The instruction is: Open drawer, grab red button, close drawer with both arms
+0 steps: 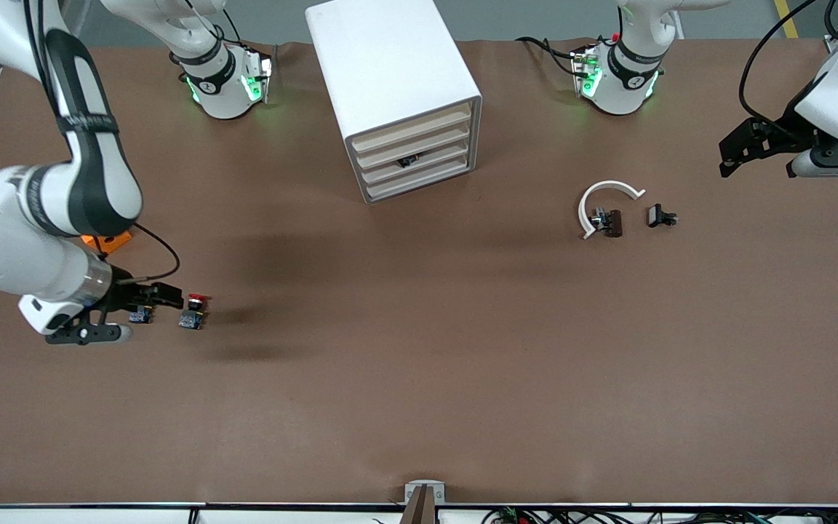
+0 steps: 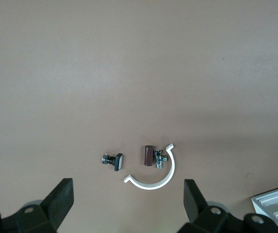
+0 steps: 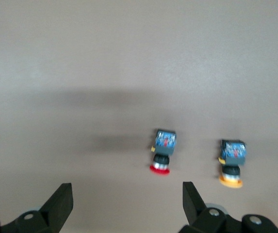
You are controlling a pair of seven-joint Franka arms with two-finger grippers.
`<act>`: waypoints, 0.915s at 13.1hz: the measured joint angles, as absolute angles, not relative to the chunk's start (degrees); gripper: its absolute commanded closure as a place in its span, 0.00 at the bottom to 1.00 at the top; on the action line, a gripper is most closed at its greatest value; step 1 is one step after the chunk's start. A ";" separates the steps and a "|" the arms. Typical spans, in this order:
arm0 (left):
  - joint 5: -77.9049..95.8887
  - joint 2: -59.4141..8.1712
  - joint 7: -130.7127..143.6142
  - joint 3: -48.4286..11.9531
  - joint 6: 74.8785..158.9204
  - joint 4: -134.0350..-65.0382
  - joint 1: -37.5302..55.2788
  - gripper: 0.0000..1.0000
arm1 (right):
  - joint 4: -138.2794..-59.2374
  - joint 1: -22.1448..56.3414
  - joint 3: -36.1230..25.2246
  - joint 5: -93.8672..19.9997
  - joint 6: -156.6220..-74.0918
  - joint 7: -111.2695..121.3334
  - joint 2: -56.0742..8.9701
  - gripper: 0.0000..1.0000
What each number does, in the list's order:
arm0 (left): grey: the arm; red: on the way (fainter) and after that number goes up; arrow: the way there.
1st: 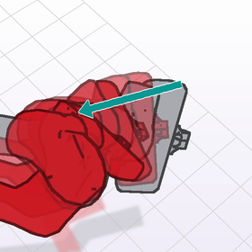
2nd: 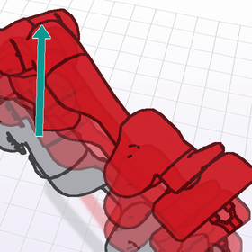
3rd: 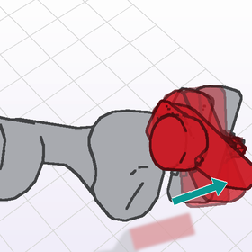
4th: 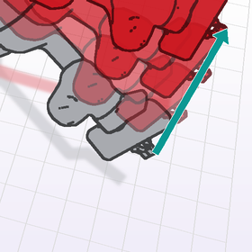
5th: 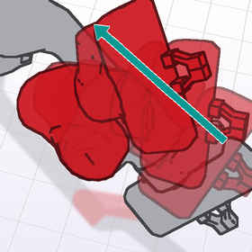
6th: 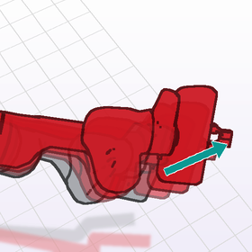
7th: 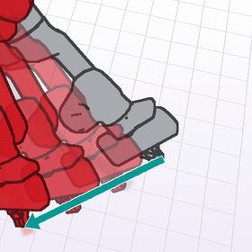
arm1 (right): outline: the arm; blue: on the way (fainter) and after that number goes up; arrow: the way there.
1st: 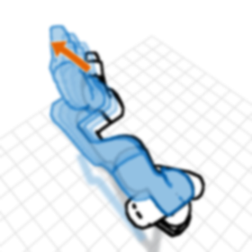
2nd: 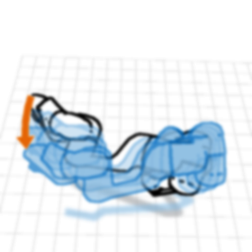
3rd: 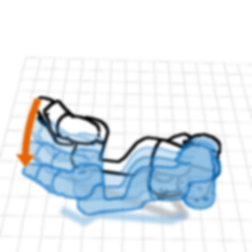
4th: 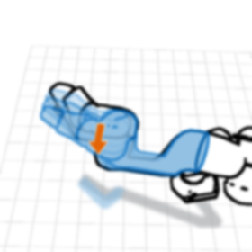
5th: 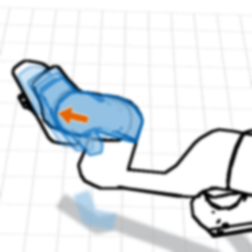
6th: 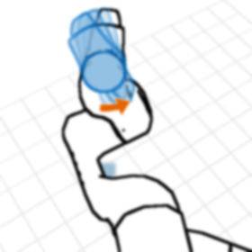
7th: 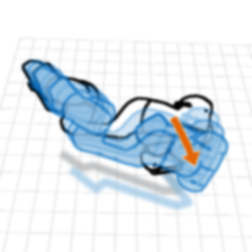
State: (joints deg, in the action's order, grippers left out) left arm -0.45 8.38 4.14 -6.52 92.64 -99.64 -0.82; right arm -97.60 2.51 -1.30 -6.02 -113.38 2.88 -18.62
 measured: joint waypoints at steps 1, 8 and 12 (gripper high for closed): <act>-0.45 8.54 4.18 -6.52 92.51 -99.64 -0.82 0.00 | -95.63 2.58 -1.31 -5.55 -109.81 1.59 -17.82 0.00; -0.45 9.11 4.19 -6.71 91.80 -99.64 -0.82 0.00 | -80.18 4.98 -1.28 2.83 -93.69 -1.92 -17.14 0.00; -0.45 9.11 4.62 -7.38 91.10 -99.62 -0.80 0.00 | -75.34 4.86 -1.99 3.00 -88.50 -1.94 -16.99 0.00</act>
State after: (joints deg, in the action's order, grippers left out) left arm -0.45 9.11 4.62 -7.38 91.10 -99.62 -0.80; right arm -75.34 4.86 -1.99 3.00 -88.50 -1.94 -16.99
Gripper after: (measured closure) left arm 0.000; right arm 0.000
